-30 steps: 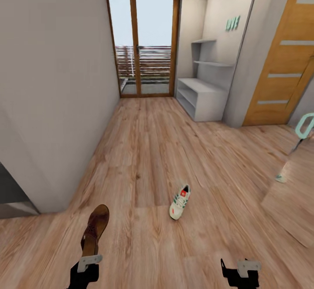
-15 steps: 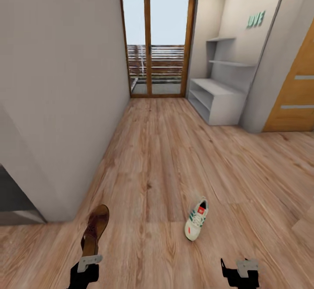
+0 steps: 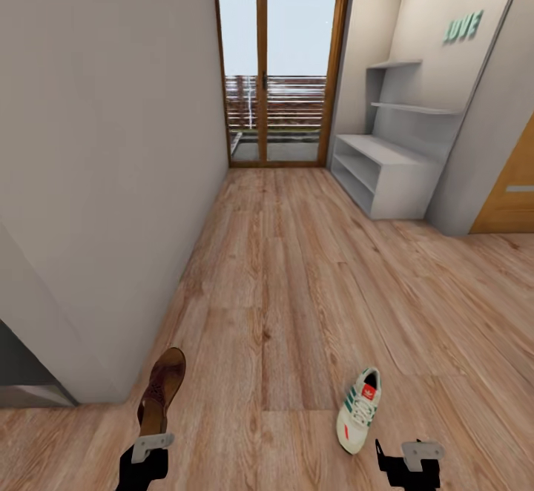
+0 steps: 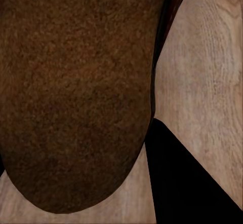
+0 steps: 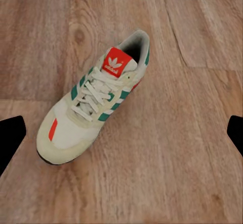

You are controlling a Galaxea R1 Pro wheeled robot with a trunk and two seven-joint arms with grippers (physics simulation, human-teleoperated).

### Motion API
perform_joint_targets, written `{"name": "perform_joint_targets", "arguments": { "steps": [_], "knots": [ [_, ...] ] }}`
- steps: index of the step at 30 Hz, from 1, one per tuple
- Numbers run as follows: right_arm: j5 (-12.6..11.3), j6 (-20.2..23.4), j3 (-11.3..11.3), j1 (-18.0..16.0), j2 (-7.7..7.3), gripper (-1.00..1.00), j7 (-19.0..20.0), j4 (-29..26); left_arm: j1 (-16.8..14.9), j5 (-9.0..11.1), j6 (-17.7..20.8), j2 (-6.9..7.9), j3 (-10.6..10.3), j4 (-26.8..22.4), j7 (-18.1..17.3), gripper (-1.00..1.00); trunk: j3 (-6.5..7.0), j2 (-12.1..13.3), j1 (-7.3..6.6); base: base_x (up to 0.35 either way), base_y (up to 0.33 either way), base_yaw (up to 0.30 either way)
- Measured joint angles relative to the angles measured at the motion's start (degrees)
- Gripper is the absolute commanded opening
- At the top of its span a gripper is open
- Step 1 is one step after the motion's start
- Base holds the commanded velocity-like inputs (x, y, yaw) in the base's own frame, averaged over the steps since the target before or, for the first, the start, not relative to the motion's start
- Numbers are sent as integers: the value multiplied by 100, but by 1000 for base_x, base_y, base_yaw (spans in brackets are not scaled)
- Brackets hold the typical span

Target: Pick up the two gym shoes and the two sandals from the corridor floor and place them onto the hallstand (shoe rack) in the corridor, making sure they are on the rack and not on the floor. Arrange them so the two gym shoes are next to each other and the two sandals are next to each other.

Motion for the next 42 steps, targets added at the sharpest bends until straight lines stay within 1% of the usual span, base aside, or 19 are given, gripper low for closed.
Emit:
{"name": "perform_joint_targets", "arguments": {
  "steps": [15, 35, 42],
  "knots": [
    [0, 0, 0, 1, 0, 100, -7, 0, 0, 0, 0, 0, 0, 0, -2, -100, 0, 0, 0, 306, 193, 0],
    [0, 0, 0, 1, 0, 100, -9, -1, 0, 0, 0, 8, 0, 0, -3, -100, 0, 0, 0, 333, 92, 0],
    [0, 0, 0, 2, 0, 100, -10, -1, 0, 0, 0, 8, 0, 1, -3, -100, 0, 0, 0, 336, 30, 0]
  ]
}}
